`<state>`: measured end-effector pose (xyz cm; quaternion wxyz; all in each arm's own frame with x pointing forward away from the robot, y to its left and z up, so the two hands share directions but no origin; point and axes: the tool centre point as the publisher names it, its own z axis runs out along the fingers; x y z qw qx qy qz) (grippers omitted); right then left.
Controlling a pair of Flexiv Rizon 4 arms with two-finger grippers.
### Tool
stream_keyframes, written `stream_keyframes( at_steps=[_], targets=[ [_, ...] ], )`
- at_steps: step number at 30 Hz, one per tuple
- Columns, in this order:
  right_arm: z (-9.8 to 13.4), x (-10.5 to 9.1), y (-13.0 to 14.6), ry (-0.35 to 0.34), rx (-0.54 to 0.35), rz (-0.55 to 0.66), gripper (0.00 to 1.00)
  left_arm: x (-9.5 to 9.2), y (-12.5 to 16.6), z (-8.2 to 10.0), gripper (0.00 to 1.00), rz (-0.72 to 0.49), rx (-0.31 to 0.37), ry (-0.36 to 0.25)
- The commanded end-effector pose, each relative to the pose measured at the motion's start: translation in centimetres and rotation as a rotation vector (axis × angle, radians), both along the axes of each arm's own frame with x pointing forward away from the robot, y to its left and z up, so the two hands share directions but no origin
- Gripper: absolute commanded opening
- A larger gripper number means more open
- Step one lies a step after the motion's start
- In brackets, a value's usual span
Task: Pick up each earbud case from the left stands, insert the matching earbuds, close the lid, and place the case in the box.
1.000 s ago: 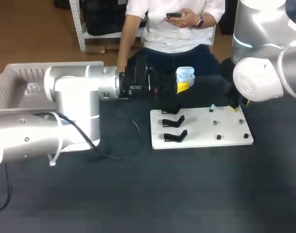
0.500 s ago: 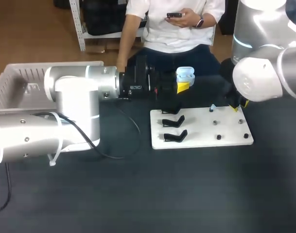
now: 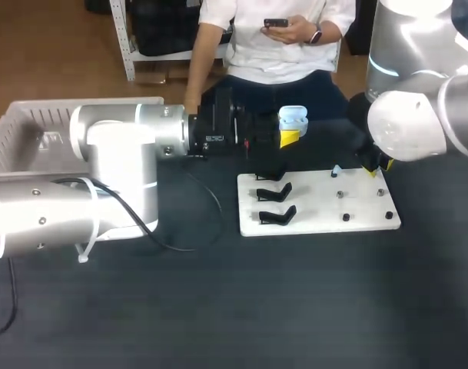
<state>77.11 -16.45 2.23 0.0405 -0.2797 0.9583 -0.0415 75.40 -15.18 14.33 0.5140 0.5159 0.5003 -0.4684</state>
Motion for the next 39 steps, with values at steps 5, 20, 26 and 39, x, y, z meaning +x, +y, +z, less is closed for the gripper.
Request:
stream_keyframes(
  at_steps=[5,20,26,39],
  targets=[
    [-0.1,-0.1,0.2,0.006,-0.003,0.000,0.27,-0.1,0.0,-0.1,0.00,0.003,-0.006,-0.006],
    [1.6,-0.4,0.1,-0.005,-0.007,-0.014,0.00,-0.1,0.0,-0.1,0.00,0.003,-0.006,-0.006],
    [5.1,-1.9,0.7,-0.004,-0.014,-0.039,0.00,-0.1,0.0,-0.1,0.00,0.003,-0.006,-0.006],
    [12.0,-6.8,4.9,0.091,0.024,-0.109,0.00,-0.1,0.0,-0.1,0.00,0.003,-0.006,-0.006]
  ],
)
